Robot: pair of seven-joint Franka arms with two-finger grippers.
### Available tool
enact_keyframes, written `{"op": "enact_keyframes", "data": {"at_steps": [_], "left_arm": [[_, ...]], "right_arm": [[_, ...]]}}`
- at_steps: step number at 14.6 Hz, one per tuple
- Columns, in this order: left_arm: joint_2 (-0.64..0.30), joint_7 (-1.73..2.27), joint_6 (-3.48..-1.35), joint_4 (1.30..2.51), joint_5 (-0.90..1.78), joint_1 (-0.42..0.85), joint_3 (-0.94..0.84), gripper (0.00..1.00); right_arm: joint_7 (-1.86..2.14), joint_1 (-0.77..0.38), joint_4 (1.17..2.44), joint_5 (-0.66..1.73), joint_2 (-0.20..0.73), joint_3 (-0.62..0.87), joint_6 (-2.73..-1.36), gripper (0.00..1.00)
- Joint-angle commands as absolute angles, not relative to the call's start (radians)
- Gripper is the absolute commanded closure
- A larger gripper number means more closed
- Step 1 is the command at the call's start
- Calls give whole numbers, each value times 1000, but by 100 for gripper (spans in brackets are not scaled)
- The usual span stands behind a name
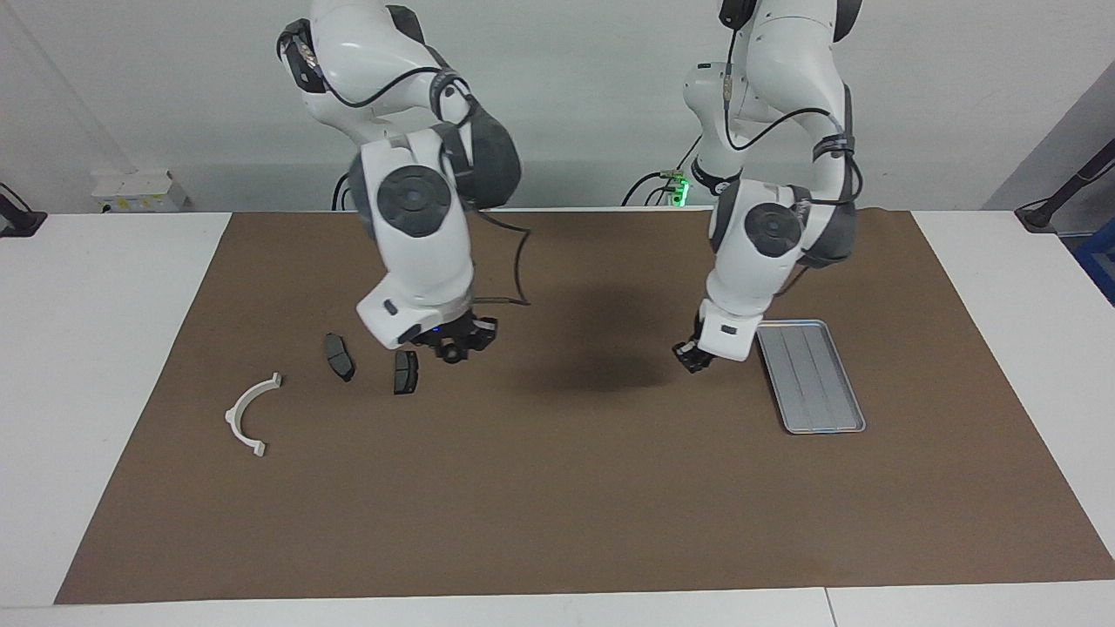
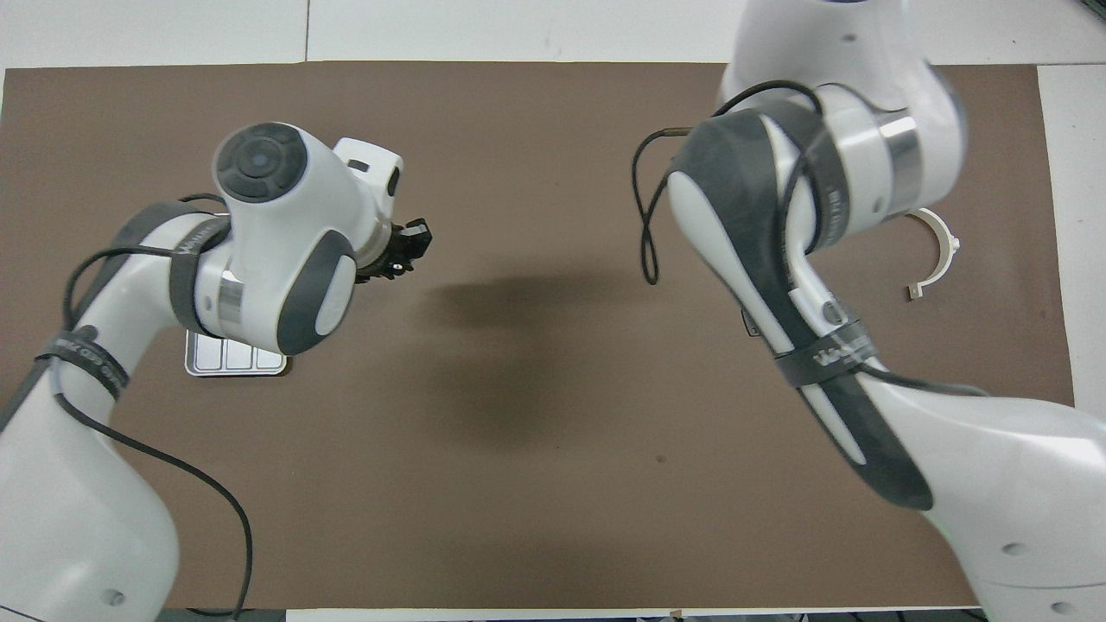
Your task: Place bearing gear from tray to pile
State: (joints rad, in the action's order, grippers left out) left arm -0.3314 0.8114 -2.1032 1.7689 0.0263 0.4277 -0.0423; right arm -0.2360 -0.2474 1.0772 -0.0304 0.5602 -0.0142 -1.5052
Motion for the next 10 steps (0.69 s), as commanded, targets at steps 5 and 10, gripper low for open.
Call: {"op": "enact_keyframes", "data": {"at_steps": [5, 10], "left_arm": [[-495, 988, -2230, 1672, 25, 597, -20, 100], [-525, 996, -2226, 1675, 21, 609, -17, 100]], "right_arm": [[146, -29, 1332, -55, 539, 2, -1814, 100], [141, -8, 1457, -84, 617, 0, -2078, 100]]}}
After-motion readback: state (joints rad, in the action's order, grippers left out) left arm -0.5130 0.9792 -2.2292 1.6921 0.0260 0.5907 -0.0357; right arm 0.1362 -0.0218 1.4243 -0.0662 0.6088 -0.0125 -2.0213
